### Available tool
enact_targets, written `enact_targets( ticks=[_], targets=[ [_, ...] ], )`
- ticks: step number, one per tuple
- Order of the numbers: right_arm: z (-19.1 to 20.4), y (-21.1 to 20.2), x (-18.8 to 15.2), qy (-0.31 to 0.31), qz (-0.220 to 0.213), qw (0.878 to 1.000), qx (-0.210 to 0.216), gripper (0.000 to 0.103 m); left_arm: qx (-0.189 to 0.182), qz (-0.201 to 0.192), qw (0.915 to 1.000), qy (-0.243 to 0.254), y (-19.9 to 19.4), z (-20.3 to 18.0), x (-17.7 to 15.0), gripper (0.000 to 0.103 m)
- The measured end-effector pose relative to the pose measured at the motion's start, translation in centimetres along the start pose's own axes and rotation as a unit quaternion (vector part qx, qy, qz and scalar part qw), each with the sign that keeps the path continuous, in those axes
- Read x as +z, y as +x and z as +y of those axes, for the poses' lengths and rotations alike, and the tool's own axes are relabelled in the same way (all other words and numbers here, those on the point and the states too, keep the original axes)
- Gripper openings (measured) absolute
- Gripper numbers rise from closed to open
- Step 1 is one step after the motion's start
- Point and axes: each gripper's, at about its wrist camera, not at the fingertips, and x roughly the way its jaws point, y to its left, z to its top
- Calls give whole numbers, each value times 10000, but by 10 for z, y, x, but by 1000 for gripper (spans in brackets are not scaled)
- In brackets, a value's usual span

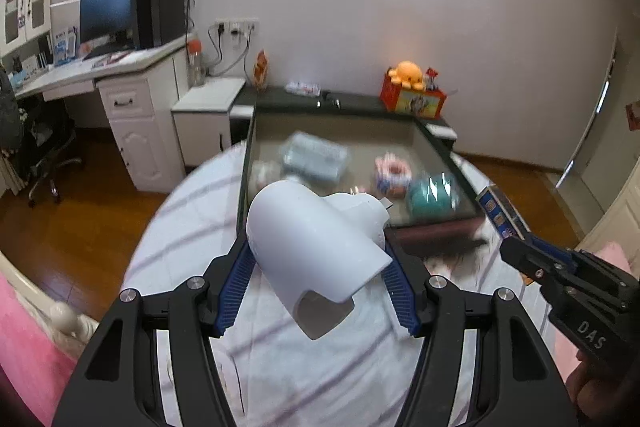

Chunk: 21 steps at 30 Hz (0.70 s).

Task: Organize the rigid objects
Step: 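Carry the hair dryer and blue-gold box into the pink box and release both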

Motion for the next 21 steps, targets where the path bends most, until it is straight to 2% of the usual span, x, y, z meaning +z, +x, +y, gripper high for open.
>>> enact_targets(
  ticks=[4,9,14,21],
  targets=[
    [-7,17,31,-25,-111,9999,7,21,59,-180,9998,47,16,0,35,62],
    [-19,56,68,-28,-84,10000,-21,21,-14,-55,10000,27,58,-1,66,62],
    [-33,101,91,39,92,9999,-42,21,-54,206,9997,102,106,-10,80,62],
    [-44,147,96,8,480,9988,-51,21,-50,582,9982,137,155,-18,81,62]
  ],
)
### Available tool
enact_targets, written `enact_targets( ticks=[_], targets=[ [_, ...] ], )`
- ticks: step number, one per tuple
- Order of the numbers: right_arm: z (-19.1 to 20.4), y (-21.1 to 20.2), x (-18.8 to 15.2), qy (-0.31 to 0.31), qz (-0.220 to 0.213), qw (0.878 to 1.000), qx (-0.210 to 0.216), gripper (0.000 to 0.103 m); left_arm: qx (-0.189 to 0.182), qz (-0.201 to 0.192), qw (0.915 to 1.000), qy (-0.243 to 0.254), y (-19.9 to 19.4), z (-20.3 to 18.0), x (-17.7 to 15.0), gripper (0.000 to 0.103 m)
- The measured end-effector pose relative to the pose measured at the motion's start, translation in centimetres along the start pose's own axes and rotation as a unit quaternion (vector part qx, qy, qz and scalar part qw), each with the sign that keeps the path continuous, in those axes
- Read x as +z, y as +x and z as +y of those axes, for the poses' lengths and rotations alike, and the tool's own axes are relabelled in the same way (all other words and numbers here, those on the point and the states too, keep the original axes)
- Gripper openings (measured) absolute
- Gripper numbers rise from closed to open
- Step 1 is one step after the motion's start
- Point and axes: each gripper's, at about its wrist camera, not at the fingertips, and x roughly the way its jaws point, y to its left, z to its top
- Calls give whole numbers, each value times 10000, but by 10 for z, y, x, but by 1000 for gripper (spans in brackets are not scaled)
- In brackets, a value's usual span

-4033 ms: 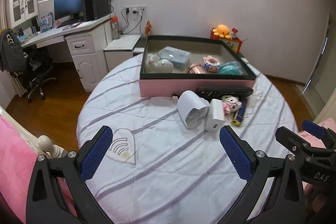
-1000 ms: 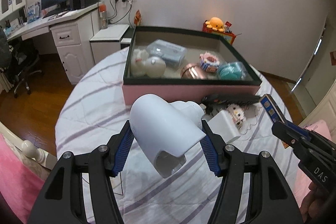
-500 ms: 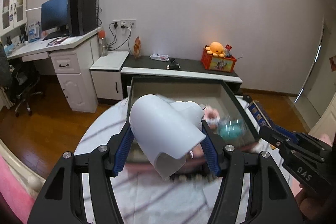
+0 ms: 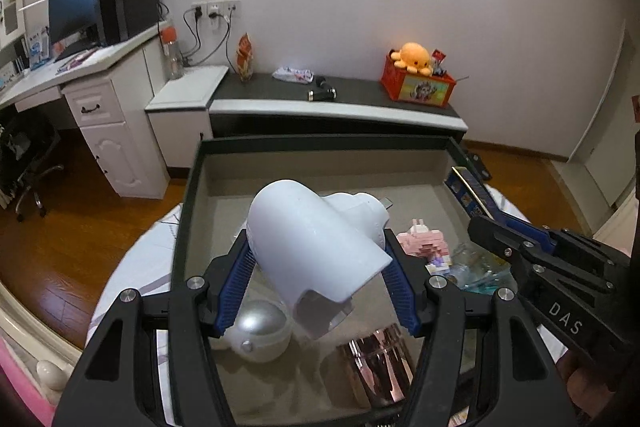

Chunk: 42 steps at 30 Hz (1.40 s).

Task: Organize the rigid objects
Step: 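Carry the hair dryer and blue-gold box into the pink box and release both, then withdraw both grippers from the box back over the table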

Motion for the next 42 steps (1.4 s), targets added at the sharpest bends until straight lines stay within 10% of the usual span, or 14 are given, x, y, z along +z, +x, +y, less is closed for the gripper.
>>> enact_targets(
  ticks=[13,20,42],
  targets=[
    [-6,29,-5,-58,471,9989,-45,22,149,499,9985,177,35,-11,-12,65],
    [-20,16,-6,226,285,9992,-193,83,349,189,9992,-61,9,1,-14,96],
    [-5,-110,-71,774,-518,9954,213,103,362,-563,9972,-348,-136,16,-86,103]
  ],
)
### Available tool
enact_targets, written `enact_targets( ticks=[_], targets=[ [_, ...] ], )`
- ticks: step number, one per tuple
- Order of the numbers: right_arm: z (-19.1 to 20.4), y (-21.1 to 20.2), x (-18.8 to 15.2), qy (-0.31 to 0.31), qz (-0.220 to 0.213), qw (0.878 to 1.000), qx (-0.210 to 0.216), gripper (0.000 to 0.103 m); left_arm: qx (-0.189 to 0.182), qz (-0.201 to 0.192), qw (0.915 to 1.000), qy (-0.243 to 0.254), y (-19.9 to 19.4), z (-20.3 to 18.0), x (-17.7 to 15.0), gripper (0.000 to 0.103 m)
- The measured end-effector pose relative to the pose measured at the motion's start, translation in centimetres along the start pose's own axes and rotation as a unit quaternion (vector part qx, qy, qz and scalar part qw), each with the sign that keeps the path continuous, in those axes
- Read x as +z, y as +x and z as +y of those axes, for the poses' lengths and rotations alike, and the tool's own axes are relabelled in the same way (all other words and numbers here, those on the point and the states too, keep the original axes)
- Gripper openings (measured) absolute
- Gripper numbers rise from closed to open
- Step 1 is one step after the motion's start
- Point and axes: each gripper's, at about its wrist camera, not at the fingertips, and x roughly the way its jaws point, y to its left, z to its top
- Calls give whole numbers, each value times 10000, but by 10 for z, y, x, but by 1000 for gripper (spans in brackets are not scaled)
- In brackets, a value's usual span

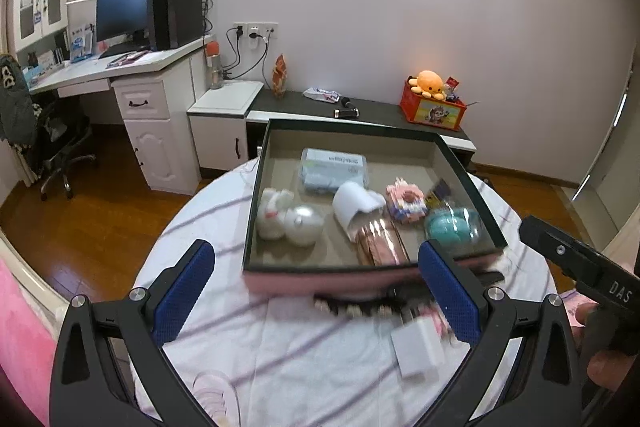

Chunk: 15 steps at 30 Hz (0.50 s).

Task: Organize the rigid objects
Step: 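Withdraw both grippers from the box back over the table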

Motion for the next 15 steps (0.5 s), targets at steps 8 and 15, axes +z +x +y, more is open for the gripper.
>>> enact_targets(
  ticks=[8,15],
  targets=[
    [-1,-49,-33,90,-183,9998,-10,103,-39,-155,9999,26,-49,-1,-29,103],
    [-2,-79,-60,166,-283,9995,45,103,-168,-132,9998,-23,-80,-2,-55,103]
  ],
)
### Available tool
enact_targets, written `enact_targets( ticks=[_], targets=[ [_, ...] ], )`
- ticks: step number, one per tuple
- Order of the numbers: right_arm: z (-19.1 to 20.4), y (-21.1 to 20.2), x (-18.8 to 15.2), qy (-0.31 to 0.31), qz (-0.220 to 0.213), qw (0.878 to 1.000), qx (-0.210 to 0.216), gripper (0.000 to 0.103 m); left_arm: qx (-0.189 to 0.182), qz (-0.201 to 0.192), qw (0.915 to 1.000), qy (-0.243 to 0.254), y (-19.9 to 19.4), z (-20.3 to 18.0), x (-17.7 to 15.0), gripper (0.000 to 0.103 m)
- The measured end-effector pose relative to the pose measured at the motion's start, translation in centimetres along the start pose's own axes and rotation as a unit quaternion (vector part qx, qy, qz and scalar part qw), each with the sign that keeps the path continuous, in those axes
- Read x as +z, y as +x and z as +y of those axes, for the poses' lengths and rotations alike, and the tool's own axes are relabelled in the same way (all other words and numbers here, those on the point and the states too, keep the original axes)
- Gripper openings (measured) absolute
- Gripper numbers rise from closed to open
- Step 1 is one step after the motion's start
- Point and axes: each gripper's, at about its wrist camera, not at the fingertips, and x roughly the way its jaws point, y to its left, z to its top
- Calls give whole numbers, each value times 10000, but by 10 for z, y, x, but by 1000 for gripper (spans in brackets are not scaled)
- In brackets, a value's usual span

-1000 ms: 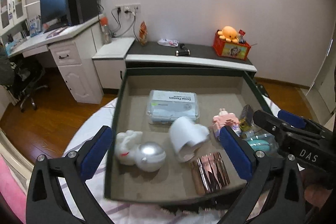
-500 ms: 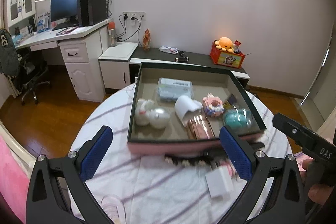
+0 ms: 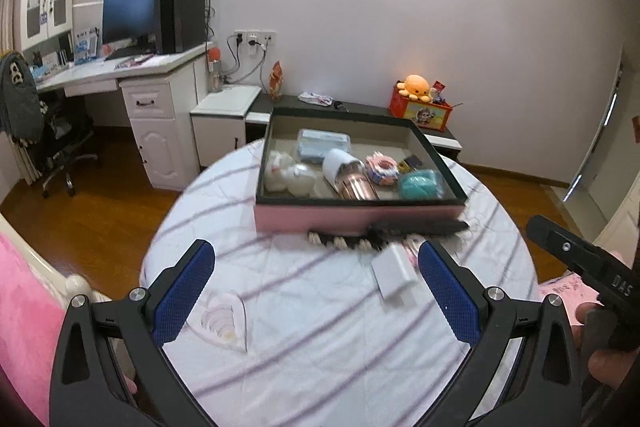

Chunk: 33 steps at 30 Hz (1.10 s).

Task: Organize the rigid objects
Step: 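Withdraw both grippers from the box back over the table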

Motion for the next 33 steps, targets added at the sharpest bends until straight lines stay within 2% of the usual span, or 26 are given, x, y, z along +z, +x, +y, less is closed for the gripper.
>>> enact_targets(
  ticks=[4,11,18,27,33],
  targets=[
    [-6,-7,-15,79,51,9999,-52,103,-109,60,9998,-144,-11,0,-16,103],
    [-9,-14,-36,67,180,9997,-156,103,99,113,9999,-60,-15,5,-43,103],
    [-6,-18,-46,-42,250,9993,-274,103,103,257,9996,106,-8,1,-63,103],
    [0,-15,-50,-134,315,9990,-302,103,62,155,9998,139,-10,-1,-62,103],
    [7,-19,-50,-349,200,9983,-428,103,85,108,9995,269,-9,-8,-62,103]
  ],
)
